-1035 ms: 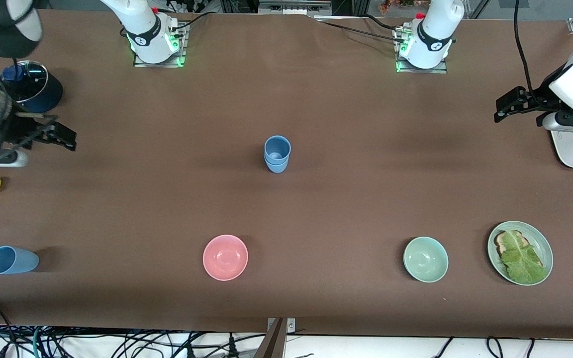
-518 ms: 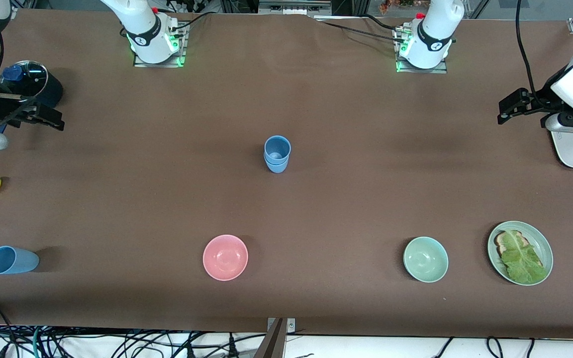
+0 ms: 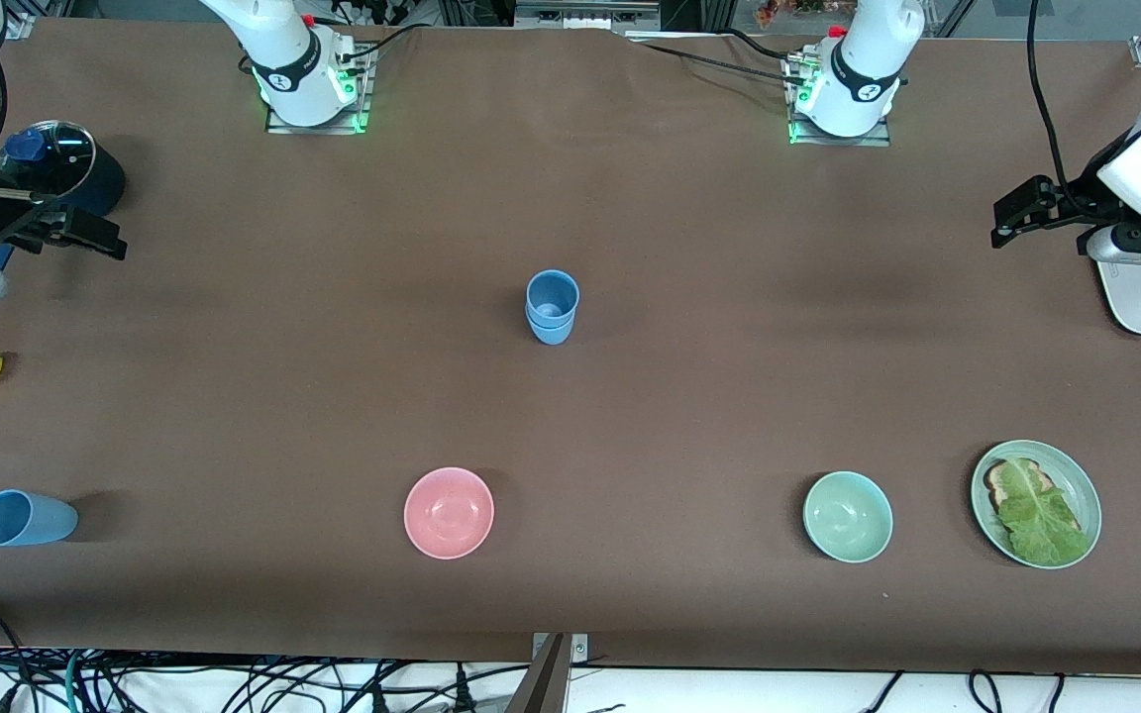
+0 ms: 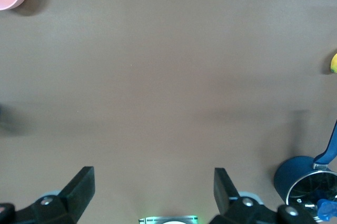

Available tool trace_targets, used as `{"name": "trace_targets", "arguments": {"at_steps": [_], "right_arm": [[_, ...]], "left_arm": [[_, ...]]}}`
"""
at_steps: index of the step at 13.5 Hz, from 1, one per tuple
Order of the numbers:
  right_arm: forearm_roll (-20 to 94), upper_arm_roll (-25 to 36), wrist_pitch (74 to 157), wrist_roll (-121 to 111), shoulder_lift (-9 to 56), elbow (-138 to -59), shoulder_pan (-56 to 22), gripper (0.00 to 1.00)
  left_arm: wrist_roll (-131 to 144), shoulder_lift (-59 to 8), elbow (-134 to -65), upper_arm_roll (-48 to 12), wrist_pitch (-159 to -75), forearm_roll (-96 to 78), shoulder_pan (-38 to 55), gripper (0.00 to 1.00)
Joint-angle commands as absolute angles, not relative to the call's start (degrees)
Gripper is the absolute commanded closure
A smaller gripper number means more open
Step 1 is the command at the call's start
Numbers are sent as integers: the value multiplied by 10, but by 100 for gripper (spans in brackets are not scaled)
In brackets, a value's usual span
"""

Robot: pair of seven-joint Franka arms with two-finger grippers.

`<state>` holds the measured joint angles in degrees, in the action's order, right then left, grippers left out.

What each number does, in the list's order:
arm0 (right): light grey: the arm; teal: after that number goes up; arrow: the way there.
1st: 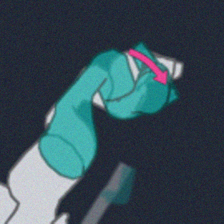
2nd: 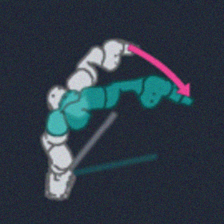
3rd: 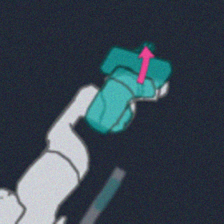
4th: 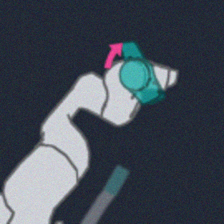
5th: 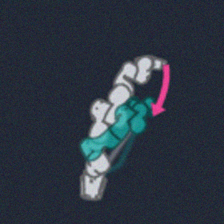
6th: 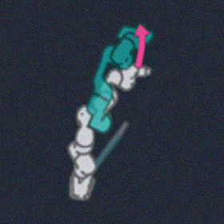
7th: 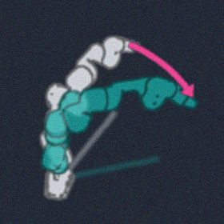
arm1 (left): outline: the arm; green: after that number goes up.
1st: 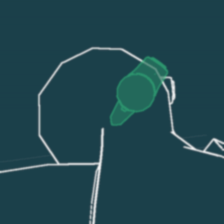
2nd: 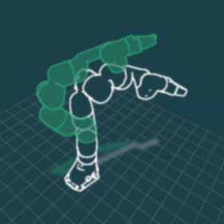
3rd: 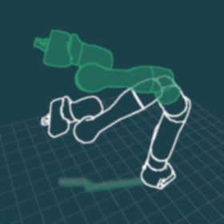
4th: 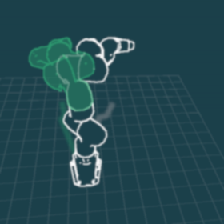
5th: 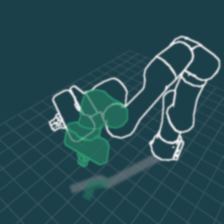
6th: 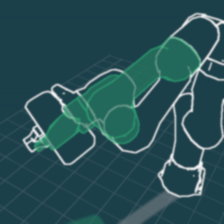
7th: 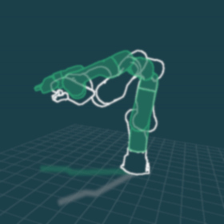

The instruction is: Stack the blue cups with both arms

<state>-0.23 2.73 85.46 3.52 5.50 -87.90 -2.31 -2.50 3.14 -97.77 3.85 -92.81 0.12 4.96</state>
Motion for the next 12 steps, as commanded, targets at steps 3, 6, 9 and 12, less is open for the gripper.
{"name": "trace_targets", "arguments": {"at_steps": [3,6,9,12], "right_arm": [[6,26,846,38,54,-875,-23,0],[0,27,852,39,54,-874,-23,0],[3,29,852,35,55,-875,-22,0],[4,29,851,33,55,-875,-21,0]], "left_arm": [[-29,4,-901,42,-917,4,54,1],[-27,4,-897,43,-916,-10,53,1],[-26,4,-897,43,-916,-11,53,1],[-27,4,-897,43,-916,-11,53,1]]}}
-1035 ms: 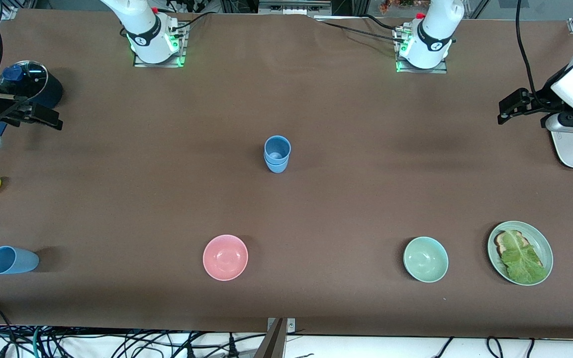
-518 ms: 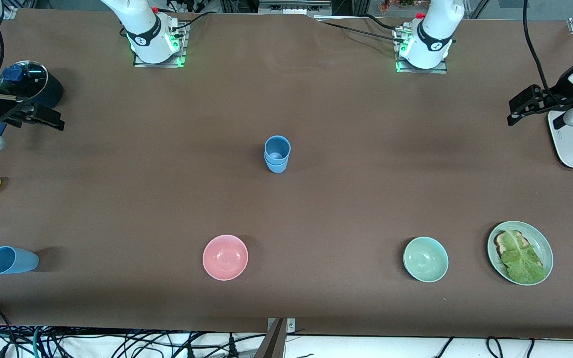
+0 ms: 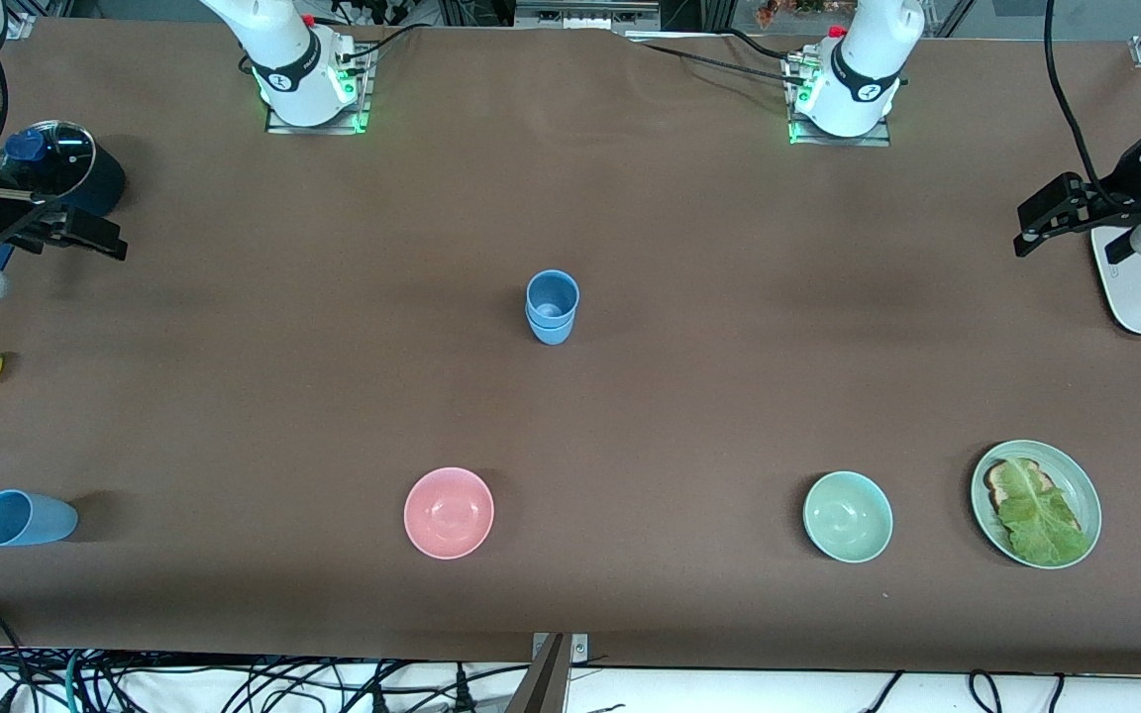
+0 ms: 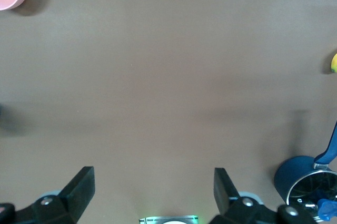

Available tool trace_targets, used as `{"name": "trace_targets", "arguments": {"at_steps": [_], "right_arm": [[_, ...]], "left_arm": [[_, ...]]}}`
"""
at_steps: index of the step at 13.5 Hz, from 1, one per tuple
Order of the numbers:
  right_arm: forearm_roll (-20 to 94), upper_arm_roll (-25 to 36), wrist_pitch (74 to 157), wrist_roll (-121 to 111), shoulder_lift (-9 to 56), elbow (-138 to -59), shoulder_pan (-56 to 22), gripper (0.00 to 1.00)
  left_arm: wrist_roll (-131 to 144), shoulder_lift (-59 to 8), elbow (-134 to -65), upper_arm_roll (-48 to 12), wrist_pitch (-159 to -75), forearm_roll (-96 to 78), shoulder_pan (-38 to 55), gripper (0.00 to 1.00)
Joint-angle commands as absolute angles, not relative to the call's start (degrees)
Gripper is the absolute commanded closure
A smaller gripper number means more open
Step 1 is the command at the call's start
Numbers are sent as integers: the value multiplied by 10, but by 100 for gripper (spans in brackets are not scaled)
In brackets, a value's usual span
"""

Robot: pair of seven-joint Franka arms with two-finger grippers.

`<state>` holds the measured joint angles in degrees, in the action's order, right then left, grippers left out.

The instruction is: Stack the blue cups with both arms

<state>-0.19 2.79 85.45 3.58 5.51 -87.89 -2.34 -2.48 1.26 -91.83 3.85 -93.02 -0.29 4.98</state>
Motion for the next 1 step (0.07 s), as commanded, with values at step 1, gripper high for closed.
{"name": "trace_targets", "arguments": {"at_steps": [1], "right_arm": [[4,29,851,32,55,-875,-21,0]], "left_arm": [[-27,4,-897,43,-916,-12,53,1]]}}
